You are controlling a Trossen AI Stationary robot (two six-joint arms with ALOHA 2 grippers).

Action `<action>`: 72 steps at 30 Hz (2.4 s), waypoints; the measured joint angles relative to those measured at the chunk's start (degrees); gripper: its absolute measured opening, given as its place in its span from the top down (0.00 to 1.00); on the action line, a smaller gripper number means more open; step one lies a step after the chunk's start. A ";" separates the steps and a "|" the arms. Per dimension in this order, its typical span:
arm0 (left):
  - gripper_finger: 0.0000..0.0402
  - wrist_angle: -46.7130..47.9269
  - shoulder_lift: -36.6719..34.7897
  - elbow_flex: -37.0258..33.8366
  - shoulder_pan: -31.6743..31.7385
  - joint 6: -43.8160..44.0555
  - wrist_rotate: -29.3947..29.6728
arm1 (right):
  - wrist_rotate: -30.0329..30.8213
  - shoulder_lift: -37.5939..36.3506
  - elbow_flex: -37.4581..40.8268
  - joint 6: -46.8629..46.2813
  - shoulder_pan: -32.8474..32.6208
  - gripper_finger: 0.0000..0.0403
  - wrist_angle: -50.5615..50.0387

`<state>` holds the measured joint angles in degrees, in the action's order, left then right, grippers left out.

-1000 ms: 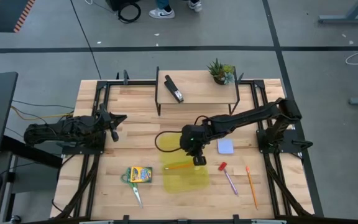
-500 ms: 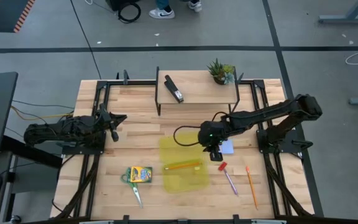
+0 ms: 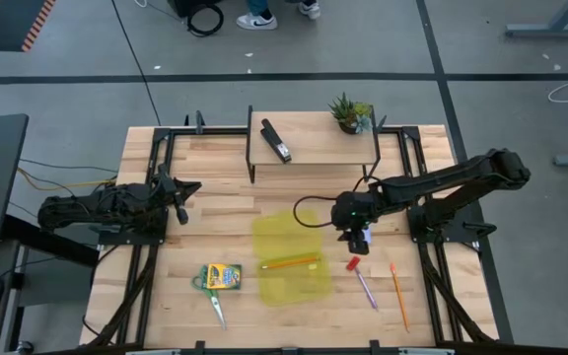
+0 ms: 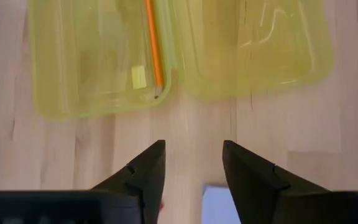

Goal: Pack school essentials
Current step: Put the purple pen into the yellow supply box

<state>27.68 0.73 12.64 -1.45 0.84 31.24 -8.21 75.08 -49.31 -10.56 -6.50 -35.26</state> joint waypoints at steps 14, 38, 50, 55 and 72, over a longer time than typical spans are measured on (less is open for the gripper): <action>0.92 0.00 0.00 0.00 0.00 0.00 0.00 | 0.01 0.23 0.05 7.78 -0.05 0.57 -6.02; 0.92 0.00 0.00 0.02 0.00 0.00 0.00 | 0.69 0.23 0.96 1.34 -2.34 0.55 -9.49; 0.92 0.01 0.00 0.04 0.00 0.00 0.00 | -0.54 0.58 3.66 -37.23 -11.29 0.55 -7.79; 0.93 0.00 0.00 0.04 0.00 0.00 0.00 | 5.22 2.84 3.66 -49.66 -18.67 0.55 -2.50; 0.93 0.00 0.00 0.07 0.00 0.00 0.00 | 33.67 5.14 3.66 -73.70 -37.17 0.65 0.26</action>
<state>27.68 0.73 12.71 -1.45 0.84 31.24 25.46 80.23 -45.65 -84.26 -43.67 -35.00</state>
